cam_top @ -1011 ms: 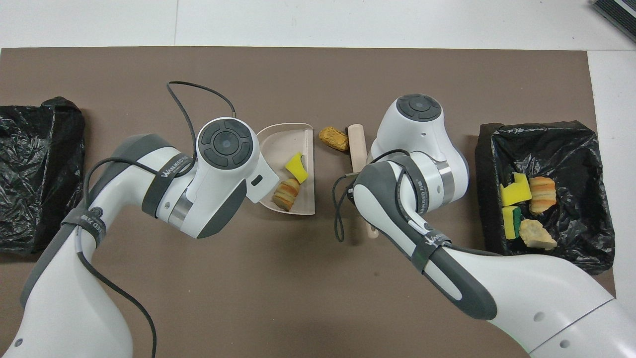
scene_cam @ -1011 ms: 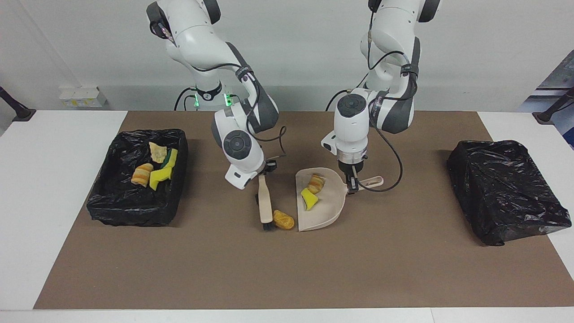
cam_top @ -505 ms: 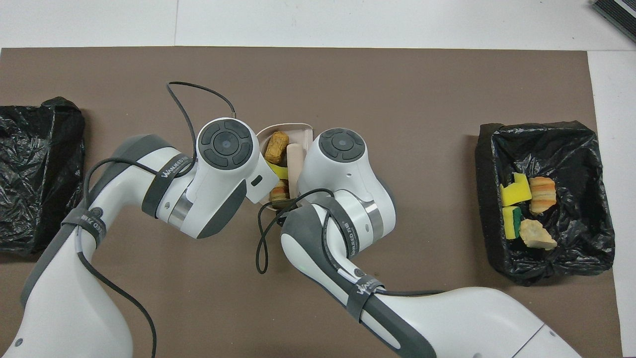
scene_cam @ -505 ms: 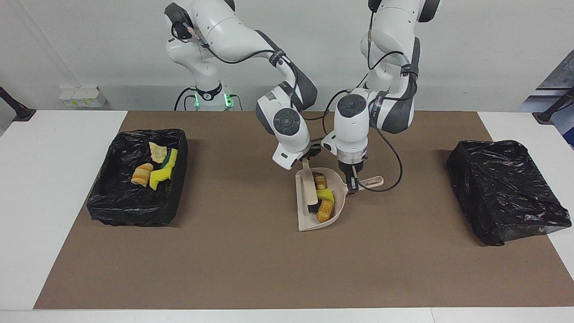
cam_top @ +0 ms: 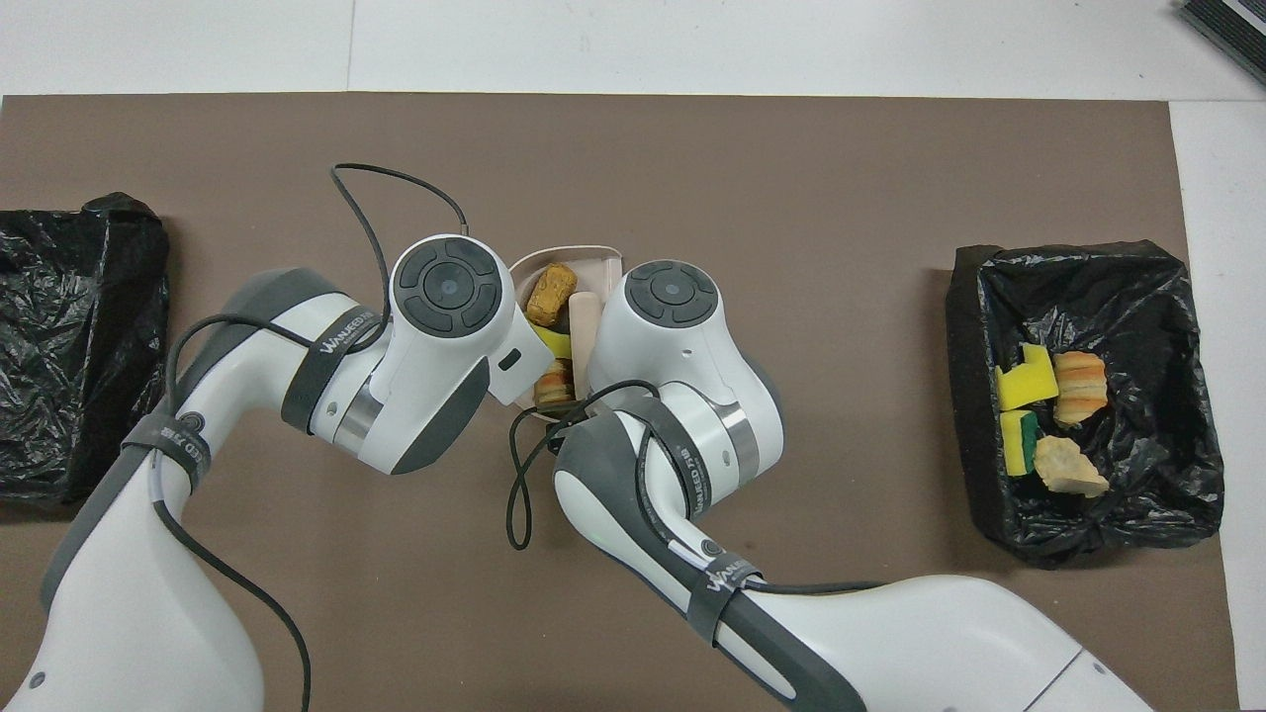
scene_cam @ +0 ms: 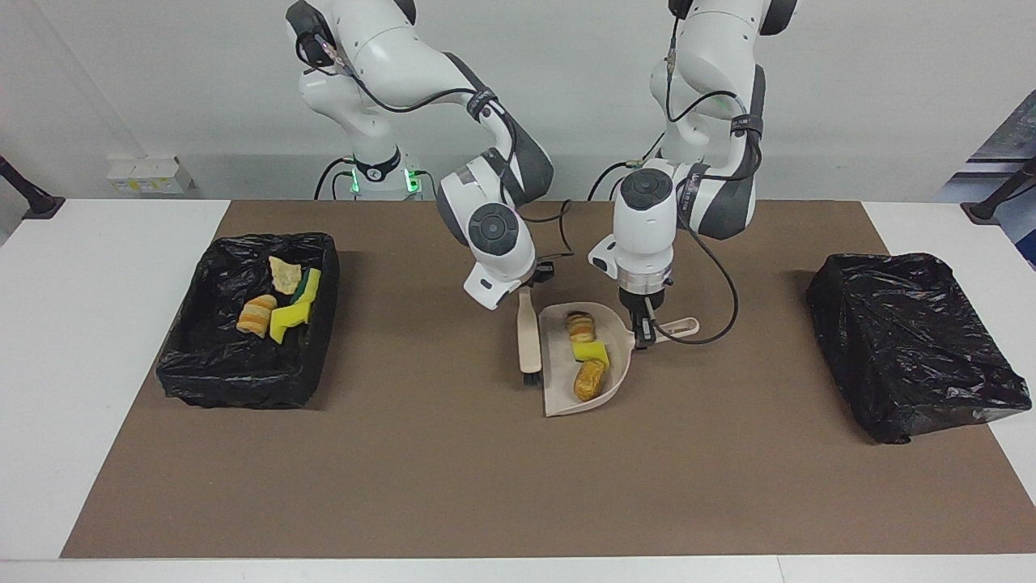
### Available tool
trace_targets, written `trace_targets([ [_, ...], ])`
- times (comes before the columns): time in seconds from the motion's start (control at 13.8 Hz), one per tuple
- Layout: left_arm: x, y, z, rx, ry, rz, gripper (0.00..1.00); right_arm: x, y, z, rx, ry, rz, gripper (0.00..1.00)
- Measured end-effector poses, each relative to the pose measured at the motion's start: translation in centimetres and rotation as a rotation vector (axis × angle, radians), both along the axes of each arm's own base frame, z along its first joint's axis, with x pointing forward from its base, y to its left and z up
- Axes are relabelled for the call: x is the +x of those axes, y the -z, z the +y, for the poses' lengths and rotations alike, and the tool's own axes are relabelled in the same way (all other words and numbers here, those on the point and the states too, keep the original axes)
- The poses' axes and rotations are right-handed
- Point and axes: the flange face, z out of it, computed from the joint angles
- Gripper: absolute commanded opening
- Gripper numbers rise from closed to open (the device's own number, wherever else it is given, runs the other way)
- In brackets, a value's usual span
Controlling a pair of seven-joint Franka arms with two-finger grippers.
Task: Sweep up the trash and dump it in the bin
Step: 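Carry the loaded dustpan with the left gripper toward the nearby bin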
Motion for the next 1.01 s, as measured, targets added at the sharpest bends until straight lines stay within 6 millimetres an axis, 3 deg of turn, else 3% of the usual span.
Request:
trace_targets([
  [0.14,-1.0,0.5,1.9,-0.028,-0.011,-0.025,0.0,-0.5,-2.7,-0.9,-0.011,-0.006,0.007,0.0],
  [0.36,-2.1,-0.7,4.7,-0.064,-0.008,-0.02,0.0,-2.9,-5.2,0.5,-0.018,-0.053,0.002,0.0],
  [0.72,-4.0,-5.7,12.9,-0.101,0.048,0.045,0.0,-9.1,-4.7,6.2,-0.038,-0.083,0.052,0.0],
  [1.01,-4.9,-10.1,22.3,-0.104,0.083,0.081,0.0,-13.5,-3.9,11.5,-0.051,-0.077,0.062,0.0],
])
